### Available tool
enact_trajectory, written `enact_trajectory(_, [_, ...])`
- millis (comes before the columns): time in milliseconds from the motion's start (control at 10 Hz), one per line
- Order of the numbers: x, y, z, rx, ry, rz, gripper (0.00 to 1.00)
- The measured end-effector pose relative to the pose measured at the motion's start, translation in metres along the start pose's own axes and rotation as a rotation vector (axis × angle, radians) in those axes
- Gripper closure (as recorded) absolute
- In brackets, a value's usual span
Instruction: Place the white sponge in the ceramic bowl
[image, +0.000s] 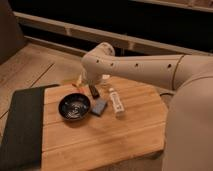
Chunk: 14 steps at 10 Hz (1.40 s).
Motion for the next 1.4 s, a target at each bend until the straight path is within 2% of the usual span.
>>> enact_trajectory(100, [0.011, -0.025, 0.005, 0.015, 0.011, 0.079, 0.35])
enact_trajectory(200, [0.021, -0.043, 0.009, 0.012, 0.022, 0.145, 0.35])
enact_trajectory(300, [0.03, -0.06, 0.013, -0.012, 0.031, 0.227, 0.35])
enact_trajectory(500, [0.036, -0.07, 0.022, -0.062, 0.038, 0.307, 0.35])
enact_trajectory(700, [0.038, -0.072, 0.039, -0.097, 0.056, 0.317, 0.35])
enact_trajectory(900, [0.041, -0.07, 0.063, -0.112, 0.089, 0.299, 0.35])
enact_trajectory(1200, [0.047, -0.077, 0.101, -0.085, 0.155, 0.273, 0.35])
enact_trajectory(1400, [0.046, -0.08, 0.107, -0.071, 0.168, 0.267, 0.35])
